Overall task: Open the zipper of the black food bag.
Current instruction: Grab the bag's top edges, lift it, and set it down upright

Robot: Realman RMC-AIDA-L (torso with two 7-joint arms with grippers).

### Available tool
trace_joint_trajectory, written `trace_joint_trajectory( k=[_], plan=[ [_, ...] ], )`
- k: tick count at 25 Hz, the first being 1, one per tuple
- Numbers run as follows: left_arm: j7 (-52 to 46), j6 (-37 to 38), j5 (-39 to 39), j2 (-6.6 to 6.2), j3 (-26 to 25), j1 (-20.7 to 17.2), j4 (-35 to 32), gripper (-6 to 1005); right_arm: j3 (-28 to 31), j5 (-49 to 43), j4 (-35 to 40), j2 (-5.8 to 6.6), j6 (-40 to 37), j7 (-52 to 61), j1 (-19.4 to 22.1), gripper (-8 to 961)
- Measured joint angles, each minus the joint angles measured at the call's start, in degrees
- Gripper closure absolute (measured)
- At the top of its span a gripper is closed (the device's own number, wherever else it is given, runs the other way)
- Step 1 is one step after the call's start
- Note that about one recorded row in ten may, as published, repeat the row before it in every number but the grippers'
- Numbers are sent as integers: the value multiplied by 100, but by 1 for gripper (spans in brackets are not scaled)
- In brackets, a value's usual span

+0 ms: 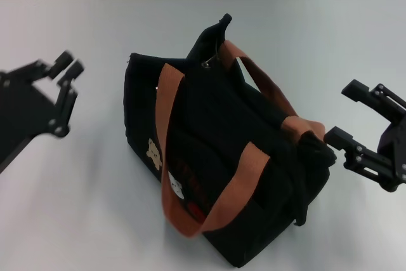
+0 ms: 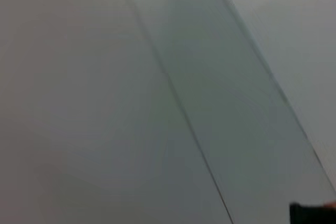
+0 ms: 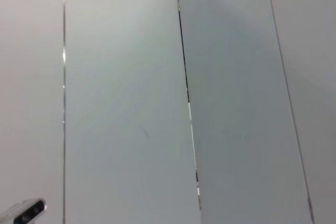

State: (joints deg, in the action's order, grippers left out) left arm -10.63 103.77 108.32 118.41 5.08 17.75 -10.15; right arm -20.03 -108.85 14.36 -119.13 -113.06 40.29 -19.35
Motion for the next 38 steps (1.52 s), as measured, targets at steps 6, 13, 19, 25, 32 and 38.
trace_joint_trajectory(
  k=[6, 13, 19, 25, 32, 38],
  plan=[
    [-1242, -68, 40, -58, 414, -230, -418, 889, 8, 7, 86, 4, -48, 6, 55, 178],
    [-1686, -763, 49, 3, 1093, 22, -629, 703, -1, -4, 117, 4, -173, 10, 55, 178],
    [-1698, -1184, 58, 14, 1338, 395, -463, 329, -33, -14, 148, 10, -218, 20, 55, 178],
    [-1537, -1429, 61, 24, 1678, 696, -336, 252, -29, -18, 171, 13, -223, 101, 27, 178],
    [-997, -1490, 52, 44, 1685, 704, -202, 265, 1, -18, 172, 13, -225, 102, 55, 178],
    [-683, -1506, -9, 49, 1614, 709, -66, 489, -3, -15, 172, 13, -230, 102, 55, 178]
  ],
)
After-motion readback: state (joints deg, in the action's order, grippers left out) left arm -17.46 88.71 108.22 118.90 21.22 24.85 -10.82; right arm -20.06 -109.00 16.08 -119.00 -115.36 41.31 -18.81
